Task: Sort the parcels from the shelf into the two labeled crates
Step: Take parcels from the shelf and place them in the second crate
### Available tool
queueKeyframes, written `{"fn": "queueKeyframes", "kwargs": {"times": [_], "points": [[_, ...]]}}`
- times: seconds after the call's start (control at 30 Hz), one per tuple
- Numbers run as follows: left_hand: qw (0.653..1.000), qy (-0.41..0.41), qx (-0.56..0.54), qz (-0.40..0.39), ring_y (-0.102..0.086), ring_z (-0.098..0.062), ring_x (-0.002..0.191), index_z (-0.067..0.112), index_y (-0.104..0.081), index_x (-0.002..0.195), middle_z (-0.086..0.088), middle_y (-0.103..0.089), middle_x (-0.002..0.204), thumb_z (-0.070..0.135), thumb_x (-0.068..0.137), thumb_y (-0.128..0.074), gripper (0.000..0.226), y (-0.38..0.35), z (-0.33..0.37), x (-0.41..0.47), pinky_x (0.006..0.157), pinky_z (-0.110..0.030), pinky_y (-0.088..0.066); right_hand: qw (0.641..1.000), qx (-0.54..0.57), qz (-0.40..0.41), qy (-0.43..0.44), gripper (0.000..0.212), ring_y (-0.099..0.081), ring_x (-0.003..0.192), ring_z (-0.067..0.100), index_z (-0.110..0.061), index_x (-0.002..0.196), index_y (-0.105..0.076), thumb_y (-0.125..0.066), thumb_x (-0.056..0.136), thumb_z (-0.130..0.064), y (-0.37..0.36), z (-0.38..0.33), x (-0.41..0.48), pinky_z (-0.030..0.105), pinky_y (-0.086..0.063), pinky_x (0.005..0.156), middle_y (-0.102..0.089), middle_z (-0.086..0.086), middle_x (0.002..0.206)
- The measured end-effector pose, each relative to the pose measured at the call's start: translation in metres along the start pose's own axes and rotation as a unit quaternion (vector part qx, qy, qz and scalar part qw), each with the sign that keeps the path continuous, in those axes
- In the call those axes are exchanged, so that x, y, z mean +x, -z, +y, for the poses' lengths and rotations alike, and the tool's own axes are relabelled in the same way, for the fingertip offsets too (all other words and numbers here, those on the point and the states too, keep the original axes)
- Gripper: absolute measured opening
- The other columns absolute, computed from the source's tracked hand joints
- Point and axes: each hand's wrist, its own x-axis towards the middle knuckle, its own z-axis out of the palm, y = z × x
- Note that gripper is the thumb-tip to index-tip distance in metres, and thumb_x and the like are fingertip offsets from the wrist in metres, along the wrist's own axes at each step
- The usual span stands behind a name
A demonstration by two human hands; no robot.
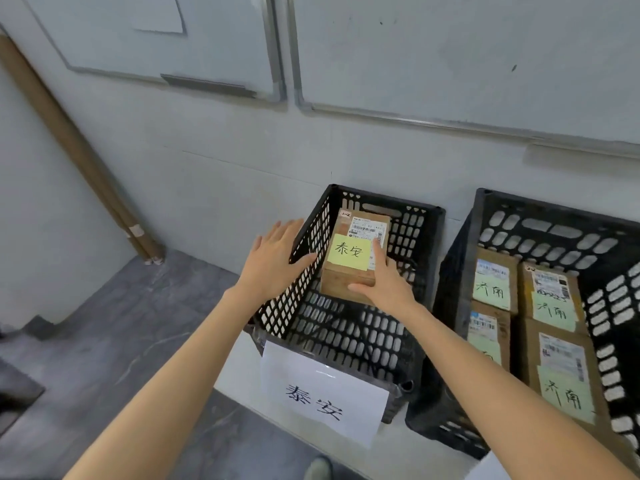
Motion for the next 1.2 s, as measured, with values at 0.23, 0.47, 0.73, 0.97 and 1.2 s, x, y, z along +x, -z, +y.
{"fn": "queueKeyframes", "kwargs": {"times": [0.23, 0.47, 0.73, 0.97, 1.2], "points": [[0.999, -0.012, -0.006, -0.049, -0.004, -0.018, 0.150, 0.025, -0.018, 0.155, 0.000, -0.015, 0.162, 0.048, 0.096, -0.049, 0.070, -0.006, -0.052, 0.054, 0.121, -0.044, -0.005, 0.998, -0.012, 0.001, -0.062, 0.116, -0.048, 0.131, 0.032, -0.034, 0.153, 0.021, -0.072, 0.083, -0.043, -0.048, -0.001, 0.059, 0.047, -0.048, 0.102, -0.017, 0.018, 0.160], [0.996, -0.018, -0.033, -0.086, -0.008, -0.016, 0.150, 0.024, -0.023, 0.153, 0.003, -0.020, 0.161, 0.049, 0.095, -0.053, 0.070, -0.020, -0.089, 0.092, 0.121, -0.043, -0.006, 0.995, -0.028, 0.010, -0.092, 0.117, -0.051, 0.128, 0.031, -0.037, 0.152, 0.020, -0.073, 0.082, -0.044, -0.082, 0.015, 0.093, 0.046, -0.053, 0.095, -0.019, 0.018, 0.159], [0.995, -0.026, -0.048, -0.084, -0.010, -0.016, 0.150, 0.024, -0.026, 0.152, 0.003, -0.023, 0.160, 0.046, 0.095, -0.052, 0.066, -0.036, -0.110, 0.116, 0.121, -0.045, -0.007, 0.996, -0.041, 0.002, -0.085, 0.109, -0.054, 0.124, 0.030, -0.040, 0.154, 0.010, -0.073, 0.084, -0.040, -0.109, 0.022, 0.123, 0.036, -0.053, 0.083, -0.015, 0.018, 0.160], [0.995, -0.022, -0.053, -0.086, -0.010, -0.014, 0.150, 0.024, -0.029, 0.152, 0.004, -0.024, 0.160, 0.044, 0.095, -0.053, 0.065, -0.039, -0.123, 0.126, 0.121, -0.045, -0.008, 0.995, -0.034, 0.005, -0.091, 0.107, -0.062, 0.105, 0.024, -0.038, 0.155, 0.008, -0.073, 0.084, -0.038, -0.123, 0.028, 0.130, 0.024, -0.050, 0.065, -0.020, 0.019, 0.156], [0.995, -0.022, -0.055, -0.085, -0.010, -0.016, 0.150, 0.022, -0.031, 0.151, 0.002, -0.025, 0.160, 0.043, 0.096, -0.053, 0.063, -0.041, -0.119, 0.123, 0.121, -0.047, -0.009, 0.992, -0.076, -0.037, -0.098, 0.111, -0.061, 0.097, 0.023, -0.039, 0.153, 0.015, -0.073, 0.085, -0.040, -0.118, 0.028, 0.134, 0.029, -0.056, 0.065, -0.013, 0.019, 0.158]]}}
